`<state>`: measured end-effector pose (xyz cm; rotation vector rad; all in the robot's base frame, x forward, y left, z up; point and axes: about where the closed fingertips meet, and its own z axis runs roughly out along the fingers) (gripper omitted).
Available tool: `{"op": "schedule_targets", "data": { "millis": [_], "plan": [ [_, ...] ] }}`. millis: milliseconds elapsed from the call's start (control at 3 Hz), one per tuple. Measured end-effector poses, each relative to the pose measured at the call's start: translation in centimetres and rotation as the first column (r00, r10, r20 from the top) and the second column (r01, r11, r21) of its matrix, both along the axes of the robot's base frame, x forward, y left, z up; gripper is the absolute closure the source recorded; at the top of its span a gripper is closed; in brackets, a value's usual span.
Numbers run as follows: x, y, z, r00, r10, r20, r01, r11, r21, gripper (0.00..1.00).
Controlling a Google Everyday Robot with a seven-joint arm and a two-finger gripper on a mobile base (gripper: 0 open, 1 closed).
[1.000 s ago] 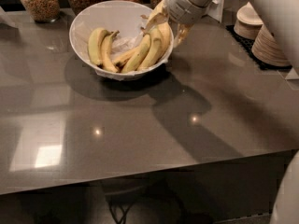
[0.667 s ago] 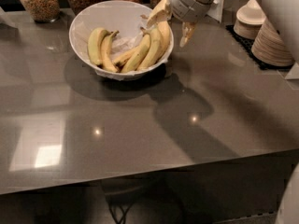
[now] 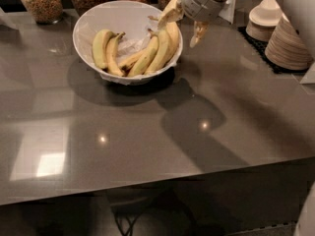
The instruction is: Pick banana from white bowl
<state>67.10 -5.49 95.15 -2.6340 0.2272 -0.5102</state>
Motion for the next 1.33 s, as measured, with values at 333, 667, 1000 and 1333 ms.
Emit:
{"op": "schedule_targets", "data": {
  "millis": [333, 667, 1000, 1333],
  "plan": [
    [-0.1, 0.1, 0.2, 1.0, -0.001, 0.003, 0.001, 1.0, 0.003, 0.46],
    [-0.1, 0.3, 0.4, 1.0, 0.0, 0.004, 0.0, 1.0, 0.011, 0.45],
    [-0.1, 0.9, 0.6, 1.0, 0.004, 0.007, -0.004, 0.999, 0.033, 0.44],
    [0.1, 1.5, 0.6, 0.9999, 0.008, 0.007, -0.009, 0.998, 0.055, 0.44]
  ]
}}
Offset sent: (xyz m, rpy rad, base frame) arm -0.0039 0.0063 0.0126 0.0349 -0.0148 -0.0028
